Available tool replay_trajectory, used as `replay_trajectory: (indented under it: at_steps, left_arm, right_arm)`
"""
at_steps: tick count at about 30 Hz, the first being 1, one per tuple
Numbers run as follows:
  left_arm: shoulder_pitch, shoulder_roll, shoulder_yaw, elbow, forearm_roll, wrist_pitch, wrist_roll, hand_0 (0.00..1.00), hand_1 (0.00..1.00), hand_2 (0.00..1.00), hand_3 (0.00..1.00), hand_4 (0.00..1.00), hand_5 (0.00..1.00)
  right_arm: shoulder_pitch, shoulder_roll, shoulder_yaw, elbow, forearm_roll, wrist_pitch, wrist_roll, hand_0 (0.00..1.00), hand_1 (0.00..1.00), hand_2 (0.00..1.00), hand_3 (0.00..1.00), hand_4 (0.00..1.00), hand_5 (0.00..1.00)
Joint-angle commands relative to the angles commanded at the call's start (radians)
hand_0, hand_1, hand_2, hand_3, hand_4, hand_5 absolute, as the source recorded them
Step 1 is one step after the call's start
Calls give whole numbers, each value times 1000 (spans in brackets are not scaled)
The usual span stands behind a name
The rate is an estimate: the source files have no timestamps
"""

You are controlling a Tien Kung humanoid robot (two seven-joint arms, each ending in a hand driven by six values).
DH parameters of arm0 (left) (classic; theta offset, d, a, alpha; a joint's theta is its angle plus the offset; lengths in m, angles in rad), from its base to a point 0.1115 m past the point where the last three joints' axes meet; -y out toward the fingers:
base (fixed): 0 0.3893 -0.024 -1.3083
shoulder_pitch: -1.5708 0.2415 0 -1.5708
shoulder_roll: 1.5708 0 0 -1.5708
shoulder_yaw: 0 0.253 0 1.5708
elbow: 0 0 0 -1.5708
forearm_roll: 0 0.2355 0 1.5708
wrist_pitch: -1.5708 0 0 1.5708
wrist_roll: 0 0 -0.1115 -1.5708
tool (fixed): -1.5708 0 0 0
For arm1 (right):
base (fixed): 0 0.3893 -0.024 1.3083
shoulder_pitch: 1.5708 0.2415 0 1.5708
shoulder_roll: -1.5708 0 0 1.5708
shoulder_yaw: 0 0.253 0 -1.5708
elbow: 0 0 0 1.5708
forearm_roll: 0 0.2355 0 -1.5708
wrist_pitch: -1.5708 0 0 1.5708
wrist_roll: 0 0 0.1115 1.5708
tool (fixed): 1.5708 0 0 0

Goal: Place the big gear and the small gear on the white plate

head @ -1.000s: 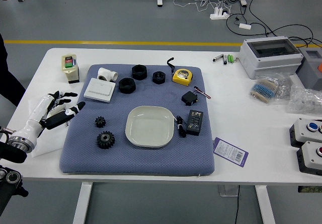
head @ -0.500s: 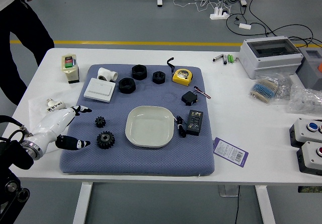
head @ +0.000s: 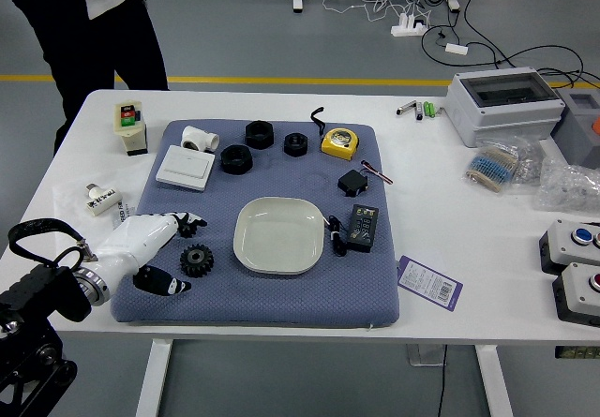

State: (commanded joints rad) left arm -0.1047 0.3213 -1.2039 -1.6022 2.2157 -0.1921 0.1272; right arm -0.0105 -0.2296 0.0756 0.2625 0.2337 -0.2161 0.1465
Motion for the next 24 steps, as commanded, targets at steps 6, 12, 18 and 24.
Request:
replay_trajectory:
  at_steps: [6, 12, 18, 24]
  left_arm:
    - [-31, -7, 13, 41, 4, 1, -8, 681, 715, 767, 788, 916, 19]
    - [-51, -6, 27, 64, 8, -12, -4, 667, 700, 748, 738, 887, 15]
    - [-75, 0, 50, 83, 8, -22, 2, 648, 693, 732, 709, 861, 11]
    - [-94, -2, 63, 103, 12, -25, 3, 605, 681, 730, 698, 847, 11]
  right_arm:
    - [0, -1, 6, 0, -2, 1, 0, 616, 622, 723, 539, 745, 705]
    - [2, -1, 11, 0, -3, 1, -1, 616, 622, 723, 539, 745, 705]
    - [4, -1, 14, 0, -2, 2, -1, 616, 622, 723, 539, 745, 704]
    - [7, -1, 16, 0, -2, 2, -1, 616, 622, 723, 539, 745, 703]
